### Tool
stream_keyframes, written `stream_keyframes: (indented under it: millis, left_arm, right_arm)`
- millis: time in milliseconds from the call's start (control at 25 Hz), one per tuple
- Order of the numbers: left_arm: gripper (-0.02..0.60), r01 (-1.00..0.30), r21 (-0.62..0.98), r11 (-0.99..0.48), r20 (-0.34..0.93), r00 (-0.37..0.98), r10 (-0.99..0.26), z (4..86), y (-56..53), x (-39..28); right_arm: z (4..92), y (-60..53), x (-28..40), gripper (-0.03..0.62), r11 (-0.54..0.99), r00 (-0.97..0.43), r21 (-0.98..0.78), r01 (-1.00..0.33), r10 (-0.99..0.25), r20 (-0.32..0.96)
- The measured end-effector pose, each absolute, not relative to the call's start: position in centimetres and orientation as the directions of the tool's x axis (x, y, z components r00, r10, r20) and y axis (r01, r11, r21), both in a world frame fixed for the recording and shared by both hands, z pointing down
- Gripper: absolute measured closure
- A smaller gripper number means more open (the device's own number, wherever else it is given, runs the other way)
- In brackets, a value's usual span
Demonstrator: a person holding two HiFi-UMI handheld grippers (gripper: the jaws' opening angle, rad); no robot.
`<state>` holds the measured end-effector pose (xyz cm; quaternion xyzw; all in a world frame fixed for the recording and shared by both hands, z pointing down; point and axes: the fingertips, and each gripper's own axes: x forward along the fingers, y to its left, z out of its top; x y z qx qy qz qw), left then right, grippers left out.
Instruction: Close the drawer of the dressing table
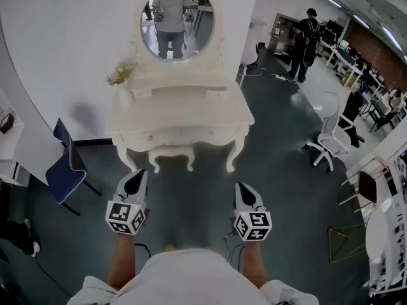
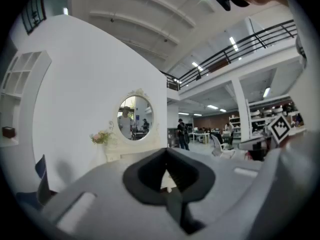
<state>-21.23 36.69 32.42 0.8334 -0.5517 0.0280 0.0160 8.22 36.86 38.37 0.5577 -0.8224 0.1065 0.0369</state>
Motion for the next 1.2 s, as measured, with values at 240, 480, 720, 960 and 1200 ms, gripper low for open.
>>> stream_keyframes:
  millis: [240, 480, 720, 960, 1200]
  left_arm:
    - [0.583, -0.920, -0.006, -0.391, 0.046, 0.390, -0.920, 32.2, 36.2, -21.2]
    - [0.583, -0.916, 0.004, -0.402, 0.052, 0.402, -0.914, 32.5, 36.1, -20.6]
    - [0.583, -0.911, 0.007, -0.412, 0.049, 0.411, -0.910, 32.8, 35.9, -20.4]
    - [0.583, -0.911, 0.008, -0.413, 0.053, 0.413, -0.909, 33.0, 35.8, -20.3]
    - [0.583, -0.908, 0.005, -0.418, 0.052, 0.418, -0.907, 32.9, 36.1, -20.1]
  right_arm:
    - [38.2, 36.2, 7.9, 0.592, 0.357, -0.374, -0.123, -0.926, -0.913, 0.163]
    - [38.8, 36.6, 8.4, 0.592, 0.350, -0.368, -0.127, -0.928, -0.913, 0.174]
    - [38.4, 36.2, 8.4, 0.592, 0.340, -0.351, -0.090, -0.936, -0.923, 0.157]
    - [38.5, 36.0, 8.2, 0.586, 0.340, -0.348, -0.078, -0.937, -0.924, 0.156]
    - [38.2, 35.9, 8.3, 0.537, 0.338, -0.344, -0.059, -0.939, -0.927, 0.152]
